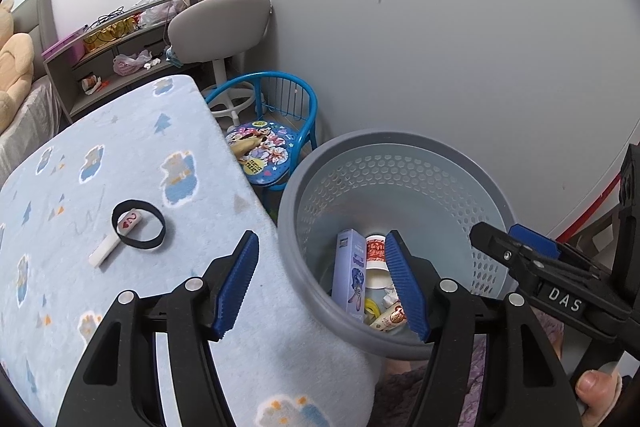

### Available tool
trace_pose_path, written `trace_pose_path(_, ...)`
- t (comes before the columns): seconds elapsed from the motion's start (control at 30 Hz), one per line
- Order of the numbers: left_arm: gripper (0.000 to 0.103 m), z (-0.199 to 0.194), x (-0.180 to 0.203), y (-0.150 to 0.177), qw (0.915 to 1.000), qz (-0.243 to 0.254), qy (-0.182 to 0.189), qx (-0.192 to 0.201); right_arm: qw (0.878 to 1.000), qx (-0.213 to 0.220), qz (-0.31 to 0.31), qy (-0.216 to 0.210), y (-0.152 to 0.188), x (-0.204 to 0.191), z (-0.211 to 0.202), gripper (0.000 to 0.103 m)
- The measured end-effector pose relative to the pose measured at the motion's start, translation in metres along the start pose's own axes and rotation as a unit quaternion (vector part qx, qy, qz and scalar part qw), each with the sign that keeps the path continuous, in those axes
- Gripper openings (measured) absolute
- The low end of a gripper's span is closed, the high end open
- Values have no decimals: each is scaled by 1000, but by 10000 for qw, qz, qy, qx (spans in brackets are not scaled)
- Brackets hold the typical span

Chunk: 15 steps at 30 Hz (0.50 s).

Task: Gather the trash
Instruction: 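Move both open tools back over the black band and card pack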

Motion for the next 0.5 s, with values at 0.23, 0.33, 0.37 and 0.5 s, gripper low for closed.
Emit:
trace_pose_path(0.23,66,-10,-21,7,9997,-229,-53,68,9999,-74,-105,-110,11,-18,0,80)
trace_pose_path(0.33,66,-14,-34,11,9993,-337,-118,105,9996,-113,-196,-163,15,-32,1,80)
trace_pose_path(0.37,66,-16,-39,13,9991,-372,-141,115,9995,-128,-232,-189,17,-37,2,80)
trace_pose_path(0.5,67,-20,-60,19,9980,-550,-288,152,9988,-195,-337,-299,21,-55,7,81)
Point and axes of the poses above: each gripper's, at about its wrist camera, not at the fingertips, and z roughly the way its jaws point, x to its right, y to its underside, the point moved 1 cm from there along z, roughly the way its jaws point, and after that the axes turned 6 degrees about -y, right-handed, at the moved point
